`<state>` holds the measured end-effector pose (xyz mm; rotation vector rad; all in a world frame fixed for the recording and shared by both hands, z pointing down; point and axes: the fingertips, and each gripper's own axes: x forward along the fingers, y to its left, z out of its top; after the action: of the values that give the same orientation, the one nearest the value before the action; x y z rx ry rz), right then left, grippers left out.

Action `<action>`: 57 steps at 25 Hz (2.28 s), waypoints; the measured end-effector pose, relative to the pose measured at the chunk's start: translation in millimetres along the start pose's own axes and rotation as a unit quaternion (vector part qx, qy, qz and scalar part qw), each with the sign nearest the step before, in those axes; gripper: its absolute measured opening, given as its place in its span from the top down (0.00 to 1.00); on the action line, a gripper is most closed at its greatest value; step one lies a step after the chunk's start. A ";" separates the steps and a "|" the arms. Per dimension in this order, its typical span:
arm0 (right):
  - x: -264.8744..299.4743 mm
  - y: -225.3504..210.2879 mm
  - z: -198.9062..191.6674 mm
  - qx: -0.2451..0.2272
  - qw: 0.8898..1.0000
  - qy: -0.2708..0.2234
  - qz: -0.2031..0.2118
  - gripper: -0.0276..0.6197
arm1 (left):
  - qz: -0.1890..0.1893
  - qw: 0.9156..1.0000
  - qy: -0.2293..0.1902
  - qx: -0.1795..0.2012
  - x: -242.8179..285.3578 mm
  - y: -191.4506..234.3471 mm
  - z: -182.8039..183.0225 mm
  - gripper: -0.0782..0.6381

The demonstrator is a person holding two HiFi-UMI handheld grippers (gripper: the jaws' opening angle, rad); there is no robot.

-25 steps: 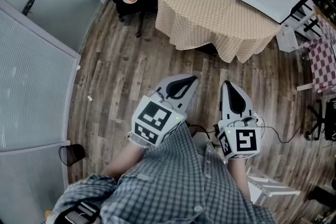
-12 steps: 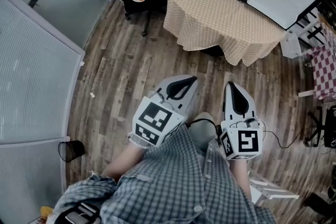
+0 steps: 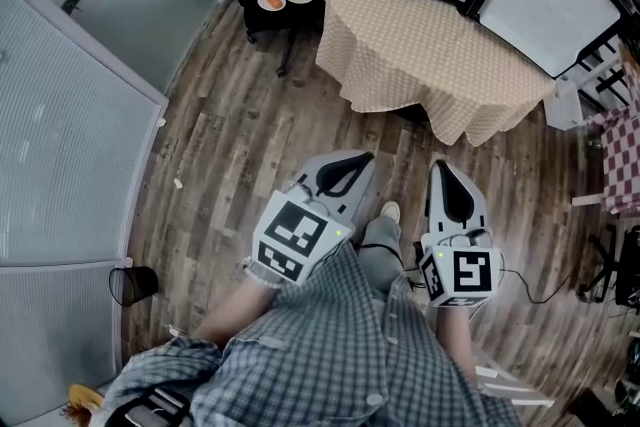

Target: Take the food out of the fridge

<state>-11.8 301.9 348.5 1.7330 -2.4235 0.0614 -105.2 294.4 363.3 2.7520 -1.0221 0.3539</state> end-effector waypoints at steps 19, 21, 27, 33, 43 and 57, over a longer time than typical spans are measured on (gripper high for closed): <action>81.4 -153.6 5.3 -0.008 0.999 0.011 0.033 0.94 | 0.037 0.999 0.019 -0.017 171.1 17.8 56.6 0.88; 90.9 -166.4 10.3 -0.011 0.999 0.008 0.041 0.94 | 0.046 0.999 0.017 -0.014 183.5 20.6 65.2 0.88; 116.5 -195.7 17.4 -0.022 0.998 -0.002 0.063 0.94 | 0.072 0.997 0.007 -0.017 213.6 32.3 81.2 0.88; 135.3 -219.1 20.3 -0.023 0.996 -0.006 0.084 0.94 | 0.095 0.995 0.003 -0.015 233.5 37.3 92.4 0.88; 147.0 -230.1 21.1 -0.034 0.994 -0.008 0.102 0.94 | 0.108 0.994 -0.001 -0.022 242.2 38.3 100.1 0.88; 170.7 -256.5 24.1 -0.038 0.998 -0.009 0.058 0.94 | 0.092 0.996 0.000 -0.018 280.8 67.7 103.4 0.88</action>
<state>173.7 55.1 335.7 1.5676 -2.5013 -0.0326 72.7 44.8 350.5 2.6328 -1.2744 0.3584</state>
